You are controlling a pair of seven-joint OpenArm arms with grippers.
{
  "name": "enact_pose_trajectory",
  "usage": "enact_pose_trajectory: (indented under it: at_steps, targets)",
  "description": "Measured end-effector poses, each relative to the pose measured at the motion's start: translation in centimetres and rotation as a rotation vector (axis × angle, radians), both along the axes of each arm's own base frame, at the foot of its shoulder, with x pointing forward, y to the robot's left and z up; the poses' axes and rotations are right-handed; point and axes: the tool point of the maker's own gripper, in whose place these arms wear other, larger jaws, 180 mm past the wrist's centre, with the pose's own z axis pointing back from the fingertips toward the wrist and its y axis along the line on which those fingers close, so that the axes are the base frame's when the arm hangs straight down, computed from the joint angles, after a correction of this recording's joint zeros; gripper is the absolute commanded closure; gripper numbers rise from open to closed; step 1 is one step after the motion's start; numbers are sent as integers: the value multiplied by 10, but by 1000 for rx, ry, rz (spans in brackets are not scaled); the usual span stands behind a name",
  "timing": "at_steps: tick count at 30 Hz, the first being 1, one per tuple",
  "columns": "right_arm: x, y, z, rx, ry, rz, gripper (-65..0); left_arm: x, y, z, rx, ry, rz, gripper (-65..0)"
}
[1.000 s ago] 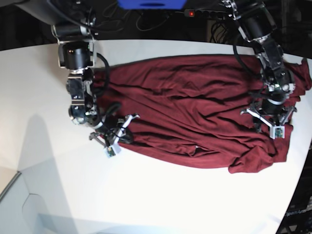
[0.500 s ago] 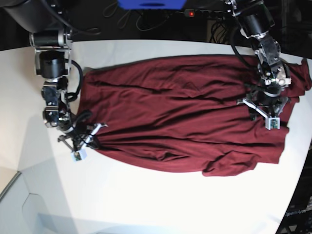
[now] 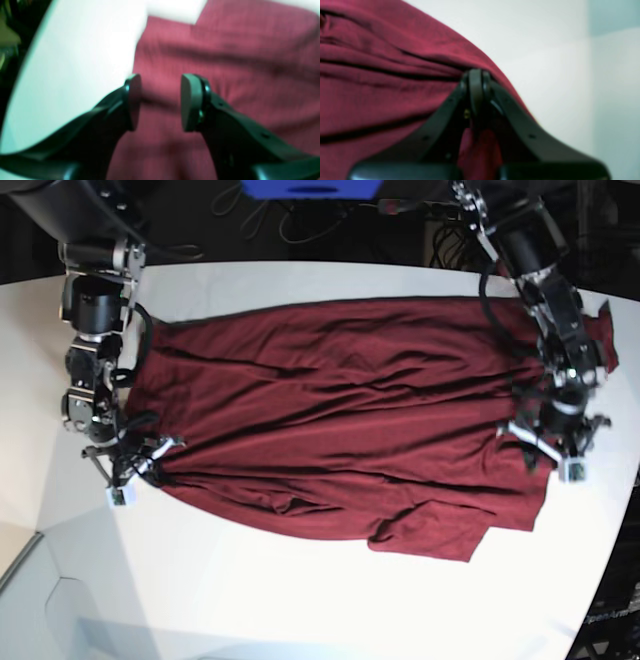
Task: Layout the t-shirt on the table in an organized manner, then fold the t-shirt properly
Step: 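Hold the shirt end with the right gripper and pull it outward, then regrasp the shirt side edge with the left gripper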
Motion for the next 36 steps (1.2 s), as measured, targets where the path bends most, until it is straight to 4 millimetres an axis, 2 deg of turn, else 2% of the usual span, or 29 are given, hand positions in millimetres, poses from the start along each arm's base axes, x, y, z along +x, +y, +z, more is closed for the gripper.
enact_pose_trajectory:
  at_steps: [2, 4, 6, 8, 11, 16, 19, 25, 29, 36]
  targets:
    - [1, 7, 12, -4, -40, 13, 0, 15, -2, 1, -27, -15, -3, -253]
    - [3, 15, 18, 5, -61, 19, 0, 13, -4, -20, -57, 46, -3, -253]
    - [4, 21, 18, 11, -63, 27, 0, 1, -8, -41, -70, 108, -3, -253]
    - [2, 24, 17, 18, -64, 29, 0, -9, -5, -52, -66, 142, -1, -253]
    - [-2, 19, 12, 7, -47, 25, 0, -22, 12, -57, -31, 157, 9, -253]
    - [-2, 19, 13, 8, -50, 24, 0, -47, 35, -81, -8, 248, 26, -253]
    - [-2, 18, 13, 7, -49, 23, 0, -56, 48, -81, 11, 259, 31, -253]
    - [-2, 20, 12, 11, -49, 24, 0, -69, 61, -83, 37, 268, 35, -253]
    - [-11, 20, 2, 11, -26, 24, 0, -77, 67, -84, 51, 271, 38, -253]
    - [-14, 20, 0, 12, -21, 24, 0, -105, 110, -80, 50, 293, 169, -253]
